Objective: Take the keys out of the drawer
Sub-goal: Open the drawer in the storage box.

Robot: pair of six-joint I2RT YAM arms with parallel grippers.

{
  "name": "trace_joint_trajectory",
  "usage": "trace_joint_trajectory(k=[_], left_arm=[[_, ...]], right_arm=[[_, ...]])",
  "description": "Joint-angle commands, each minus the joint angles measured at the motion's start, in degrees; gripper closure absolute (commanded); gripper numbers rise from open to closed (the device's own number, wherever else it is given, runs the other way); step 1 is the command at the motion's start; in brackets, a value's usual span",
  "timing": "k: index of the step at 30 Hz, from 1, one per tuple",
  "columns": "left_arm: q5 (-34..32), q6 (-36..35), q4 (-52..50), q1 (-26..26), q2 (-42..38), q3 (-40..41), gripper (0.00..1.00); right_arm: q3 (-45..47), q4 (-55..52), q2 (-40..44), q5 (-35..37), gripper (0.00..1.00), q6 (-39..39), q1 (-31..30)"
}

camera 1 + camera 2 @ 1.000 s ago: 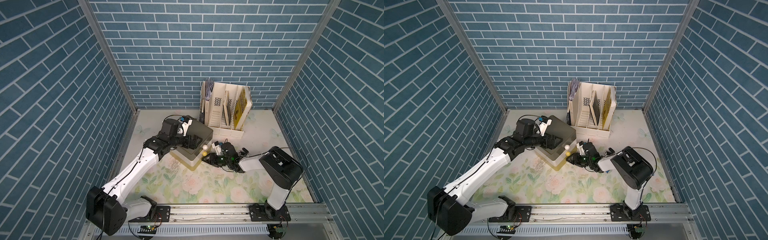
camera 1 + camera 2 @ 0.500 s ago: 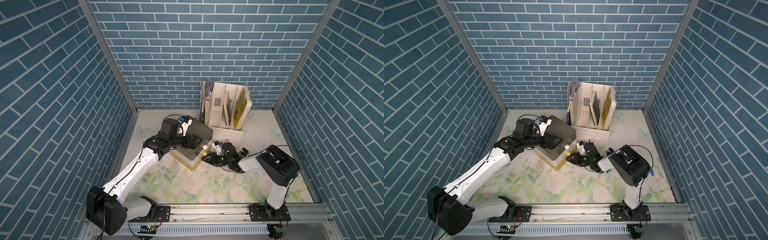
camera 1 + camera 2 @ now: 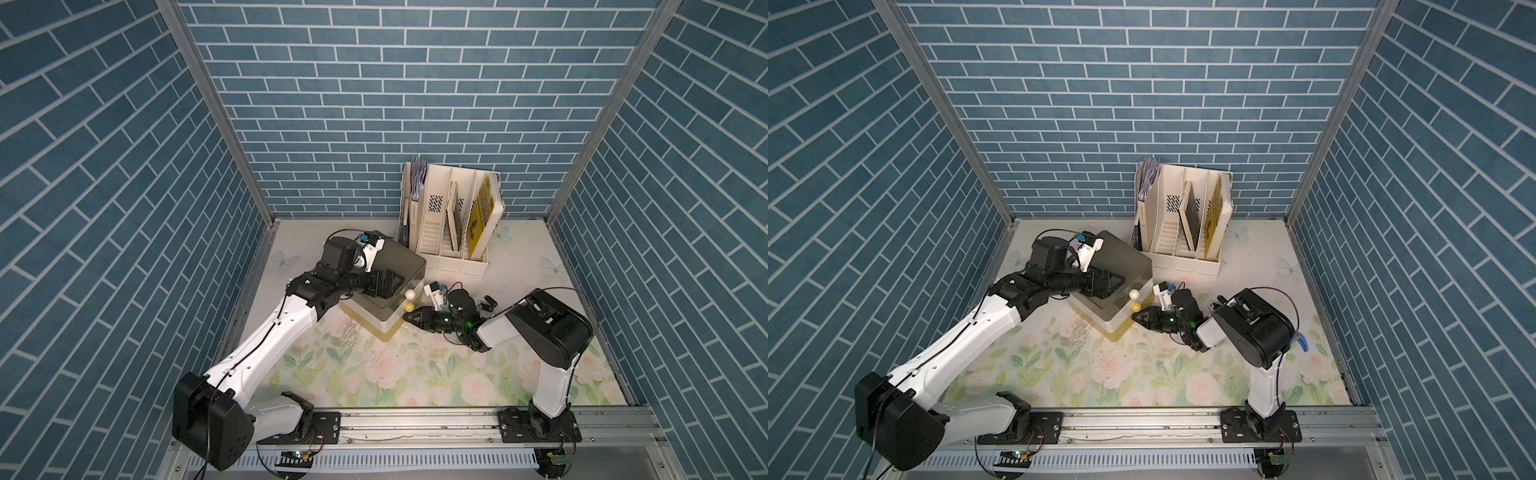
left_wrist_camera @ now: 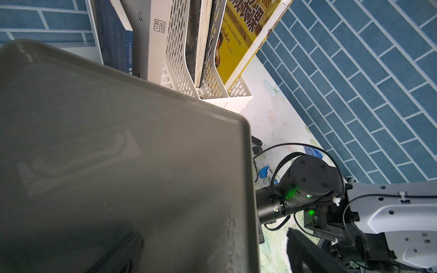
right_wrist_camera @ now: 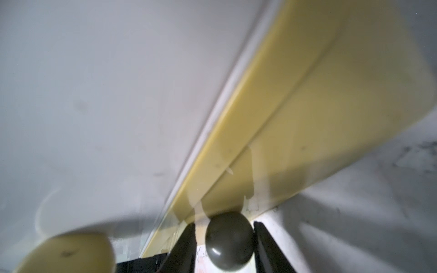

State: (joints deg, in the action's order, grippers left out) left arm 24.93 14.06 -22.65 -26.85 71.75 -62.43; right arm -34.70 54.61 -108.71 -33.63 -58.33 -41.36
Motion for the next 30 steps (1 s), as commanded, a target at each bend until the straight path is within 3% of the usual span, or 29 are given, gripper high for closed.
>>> trace_joint_trajectory(k=[1, 10, 30], left_arm=[[-1.2, 0.1, -7.4, 0.7, 1.8, 1.0, 0.0], [-1.2, 0.1, -7.3, 0.8, 1.8, 1.3, 0.0], [-1.1, 0.9, -5.6, 0.9, 1.8, 2.5, 0.0]], right_arm=[[-1.0, 7.8, -0.5, 0.1, 0.66, -1.0, -0.1], [1.2, 6.3, 1.3, 0.4, 0.86, -0.8, 0.2], [20.5, -6.7, 23.4, 2.3, 0.92, 4.0, 5.4]])
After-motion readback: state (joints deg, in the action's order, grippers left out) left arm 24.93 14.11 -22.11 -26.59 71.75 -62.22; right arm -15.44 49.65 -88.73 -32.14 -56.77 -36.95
